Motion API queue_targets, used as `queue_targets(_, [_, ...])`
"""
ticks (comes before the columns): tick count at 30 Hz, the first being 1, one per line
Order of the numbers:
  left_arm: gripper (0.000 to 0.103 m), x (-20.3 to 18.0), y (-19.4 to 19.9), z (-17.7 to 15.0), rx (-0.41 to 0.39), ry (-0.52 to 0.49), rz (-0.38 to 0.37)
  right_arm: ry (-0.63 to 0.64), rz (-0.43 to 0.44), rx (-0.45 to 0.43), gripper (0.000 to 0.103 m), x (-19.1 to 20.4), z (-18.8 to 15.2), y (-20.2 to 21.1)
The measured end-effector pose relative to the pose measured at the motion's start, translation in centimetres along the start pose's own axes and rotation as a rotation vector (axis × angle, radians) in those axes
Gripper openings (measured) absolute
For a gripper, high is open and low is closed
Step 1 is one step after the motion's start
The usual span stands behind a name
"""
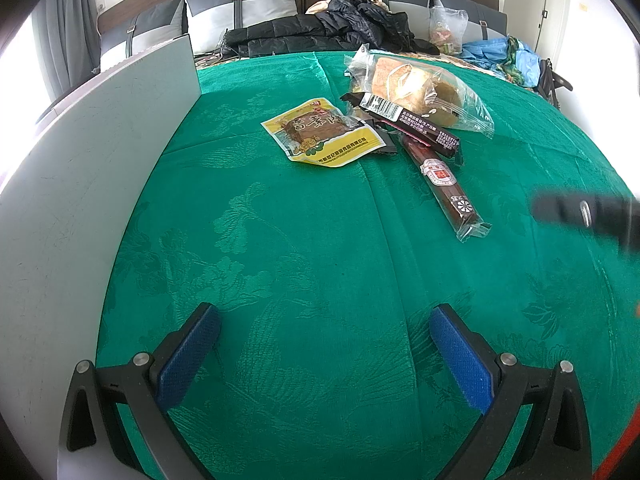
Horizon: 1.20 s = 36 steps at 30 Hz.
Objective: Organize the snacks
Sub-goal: 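Grasp the brown wrapped sausage with the right tool, lift and set it down, then grasp the yellow dried-tofu packet with the left tool and set it down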
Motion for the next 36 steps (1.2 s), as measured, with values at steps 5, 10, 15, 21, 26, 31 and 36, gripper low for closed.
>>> queue_targets(5, [0.103,0.0,0.0,0.0,0.0,0.0,0.0,0.078,0.02,0.119,0.089,6.2,2.2,-3.5])
queue_targets(10, [0.103,0.0,0.0,0.0,0.0,0.0,0.001,0.147,-0.048,0.124,0.037,7.9,1.8,-5.6])
queue_targets(15, [0.103,0.0,0.0,0.0,0.0,0.0,0.001,0.155,0.003,0.153,0.02,5.7,-0.7,-3.4])
queue_targets(21, [0.103,0.0,0.0,0.0,0.0,0.0,0.001,0.207,-0.063,0.035,0.024,0.5,-5.9,2.0])
queue_targets(26, [0.103,-0.1,0.0,0.0,-0.001,0.0,0.001,0.19,-0.152,-0.092,0.078,-1.9,-5.9,2.3])
queue_targets(31, [0.103,-0.1,0.0,0.0,0.0,0.0,0.001,0.163,-0.075,-0.108,0.085,-2.3,-5.1,1.4])
queue_targets(36, [0.103,-0.1,-0.1,0.0,-0.001,0.0,0.001,0.142,-0.081,-0.11,0.086,-2.7,-4.9,1.3])
Point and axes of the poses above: each gripper's, at about its wrist camera, not at the fingertips, and y roughly against the way its jaws point, x to its left, z to its top, the point moved 7 cm from there along -y, roughly the way its jaws point, and after that the axes turned 12 degrees about -y, right-handed, at the moved point
